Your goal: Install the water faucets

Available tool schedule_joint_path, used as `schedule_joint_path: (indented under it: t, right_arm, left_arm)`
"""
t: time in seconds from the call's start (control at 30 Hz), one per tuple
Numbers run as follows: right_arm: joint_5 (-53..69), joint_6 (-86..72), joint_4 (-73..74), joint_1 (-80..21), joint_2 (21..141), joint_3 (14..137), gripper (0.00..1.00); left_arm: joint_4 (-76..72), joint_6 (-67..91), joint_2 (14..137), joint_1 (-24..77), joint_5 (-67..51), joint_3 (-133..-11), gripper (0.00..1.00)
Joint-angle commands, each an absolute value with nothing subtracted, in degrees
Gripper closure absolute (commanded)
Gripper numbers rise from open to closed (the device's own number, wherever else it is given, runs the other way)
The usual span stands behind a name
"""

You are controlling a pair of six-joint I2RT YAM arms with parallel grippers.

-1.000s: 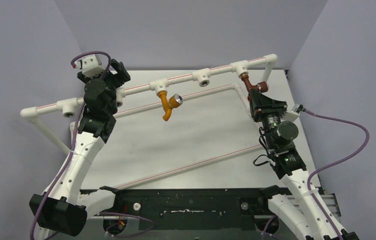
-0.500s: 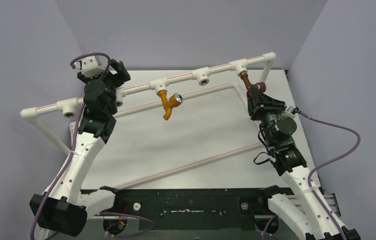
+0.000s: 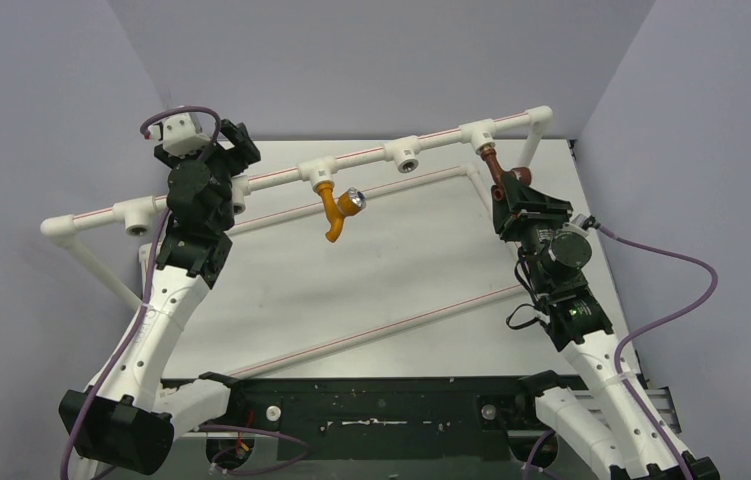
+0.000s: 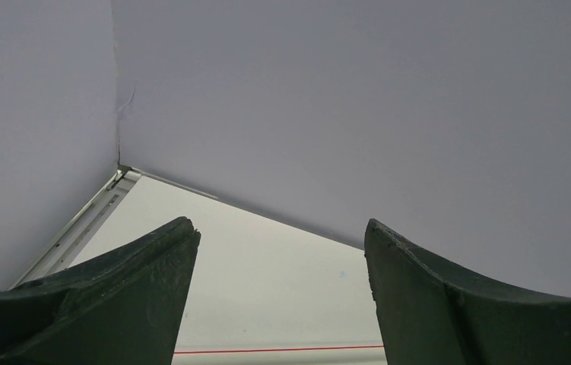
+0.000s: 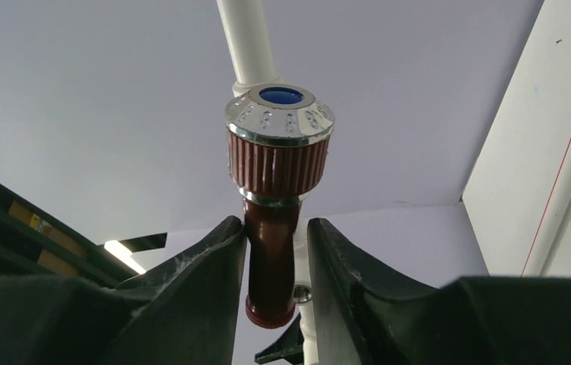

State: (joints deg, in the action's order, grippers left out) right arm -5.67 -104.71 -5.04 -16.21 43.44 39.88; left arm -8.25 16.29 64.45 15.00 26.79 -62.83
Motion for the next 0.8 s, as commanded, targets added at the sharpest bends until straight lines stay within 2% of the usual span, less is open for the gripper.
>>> schedule_joint_path:
  t: [0.0, 0.07, 0.5, 0.77]
  right_arm:
    - [-6.40, -105.03, -4.22, -16.09, 44.04, 40.25, 0.60]
    - [-6.26, -104.94, -4.18, -16.08, 43.82, 40.20, 0.53]
    - [-6.04, -99.91, -1.74, -16.18, 39.19, 40.71, 0.30]
    - [-6.90, -80.16, 12.49, -16.13, 35.64, 49.43, 0.19]
  left_arm:
    - [7.55, 15.73, 66.55, 15.91, 26.15, -57.48, 0.22]
    - [7.59, 15.67, 66.53, 15.91, 26.10, -57.46, 0.22]
    - [7.78, 15.56, 66.64, 15.91, 26.47, -57.41, 0.22]
    - [7.81, 15.34, 66.74, 15.96, 26.90, -57.52, 0.22]
